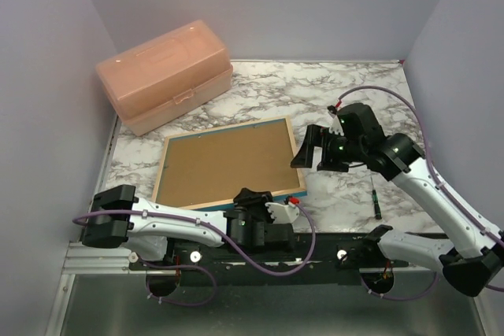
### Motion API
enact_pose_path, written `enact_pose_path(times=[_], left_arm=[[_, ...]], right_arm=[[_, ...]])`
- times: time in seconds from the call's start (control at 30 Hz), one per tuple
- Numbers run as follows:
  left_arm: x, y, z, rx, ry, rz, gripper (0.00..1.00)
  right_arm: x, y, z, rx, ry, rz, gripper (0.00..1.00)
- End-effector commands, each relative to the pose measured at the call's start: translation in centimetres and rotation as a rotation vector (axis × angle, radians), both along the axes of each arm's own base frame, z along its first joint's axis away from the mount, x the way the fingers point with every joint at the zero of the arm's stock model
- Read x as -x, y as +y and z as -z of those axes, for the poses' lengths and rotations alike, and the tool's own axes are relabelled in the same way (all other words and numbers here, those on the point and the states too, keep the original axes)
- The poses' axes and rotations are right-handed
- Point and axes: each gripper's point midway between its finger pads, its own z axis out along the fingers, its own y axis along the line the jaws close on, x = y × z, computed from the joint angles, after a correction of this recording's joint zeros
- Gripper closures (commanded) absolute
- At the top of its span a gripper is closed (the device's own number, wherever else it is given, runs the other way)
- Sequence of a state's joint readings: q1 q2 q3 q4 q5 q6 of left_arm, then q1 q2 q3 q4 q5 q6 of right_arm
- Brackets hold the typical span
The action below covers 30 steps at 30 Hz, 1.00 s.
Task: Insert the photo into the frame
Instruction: Turn over the photo frame at the center of the board.
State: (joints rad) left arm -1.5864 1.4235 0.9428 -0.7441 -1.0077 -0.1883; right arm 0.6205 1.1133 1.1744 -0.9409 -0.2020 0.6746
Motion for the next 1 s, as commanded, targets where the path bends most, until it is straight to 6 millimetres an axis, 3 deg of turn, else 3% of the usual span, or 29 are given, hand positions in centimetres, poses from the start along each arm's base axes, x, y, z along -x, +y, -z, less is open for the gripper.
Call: enact_pose_path(times=[0.0,0.17,0.33,0.47,0.57,0.67,0.73,0.97], left_arm=[[0.2,-0.6,-3.6,0.215,0.002,-0.049,0.72],[0.9,-0.4,-4.2,0.268,0.067,-0.011,0.72],[2.1,-0.5,-4.2,0.305,0.158,0.039,0.72],[2.7,-0.2,-4.4,0.338,0.204,0.069,0.72],[3.3,-0.2,-4.6,0.358,0.243,0.105,0.72],[3.9,-0.2,-5.0,0.372,0.28,0.128,0.72],[4.2,-0.1,-5.3,0.388,0.303,0.135,0.72],[5.2,0.3,-6.4,0.44,0.37,0.171,0.72]], right_arm=[[-1.9,0.7,-5.6,-0.12,-0.302,-0.047,0.0],[-2.4,0.7,-8.8,-0.159,-0.568,-0.143,0.0],[-2.2,0.5,-10.0,-0.144,-0.847,-0.277,0.01],[-1.0,0.6,-10.8,-0.134,-1.095,-0.42,0.05],[0.6,0.4,-11.5,-0.091,-1.345,-0.566,0.0],[3.5,1.1,-10.9,-0.07,-1.597,-0.795,0.0],[4.3,1.3,-11.1,-0.063,-1.716,-0.845,0.0],[4.7,2.9,-7.6,0.009,-1.734,-1.166,0.0]])
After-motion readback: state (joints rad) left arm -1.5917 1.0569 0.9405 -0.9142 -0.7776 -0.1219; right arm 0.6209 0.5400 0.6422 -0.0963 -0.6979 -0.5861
